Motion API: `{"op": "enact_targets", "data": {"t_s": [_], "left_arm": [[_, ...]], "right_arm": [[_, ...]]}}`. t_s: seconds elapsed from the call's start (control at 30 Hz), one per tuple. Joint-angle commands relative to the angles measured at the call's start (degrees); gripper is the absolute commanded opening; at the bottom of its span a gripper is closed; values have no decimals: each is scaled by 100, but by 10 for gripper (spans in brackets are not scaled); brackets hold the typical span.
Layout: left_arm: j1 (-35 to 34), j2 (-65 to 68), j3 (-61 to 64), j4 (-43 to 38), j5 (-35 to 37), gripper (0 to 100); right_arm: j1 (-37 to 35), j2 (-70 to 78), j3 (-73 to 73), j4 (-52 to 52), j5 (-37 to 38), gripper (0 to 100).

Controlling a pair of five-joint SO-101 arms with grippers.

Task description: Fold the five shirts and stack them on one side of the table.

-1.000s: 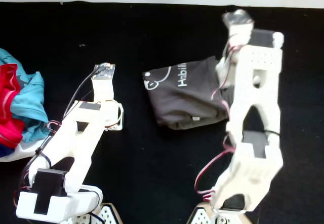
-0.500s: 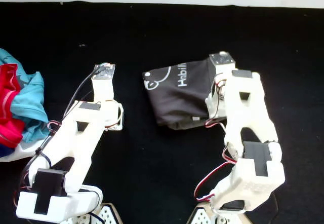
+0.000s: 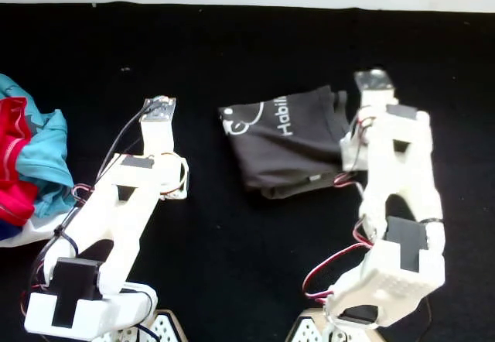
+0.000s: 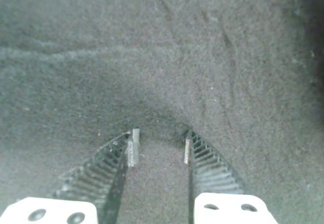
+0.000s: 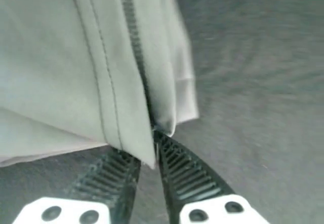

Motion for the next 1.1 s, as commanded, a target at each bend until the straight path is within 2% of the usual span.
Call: {"op": "enact_targets", "data": {"t_s": [0.0,0.13,0.33,0.57,0.67,0.77,0.87,0.97,1.07], "left_arm": [[-22,-22,4,-141,62,157],[-22,-22,4,-141,62,157],[-22,-22,4,-141,62,157],[-13,-31,4,-105,62,157],[4,-110,-48,18,70,157],[277,-418,-338,633,70,157],[831,-910,-549,1073,79,157],[1508,-1270,-558,1090,105,157],[1965,-1297,-576,1073,633,157]], "right_arm": [[277,-356,-787,453,484,6],[295,-330,-1042,629,1037,6],[163,-312,-532,576,1160,13],[303,-365,-593,585,1644,199],[347,-356,-1191,611,1301,183],[84,-295,-1754,470,651,150],[-435,92,-2097,198,290,81],[-884,866,-2677,-4,-9,8],[-1086,1780,-3547,22,-360,9]]}}
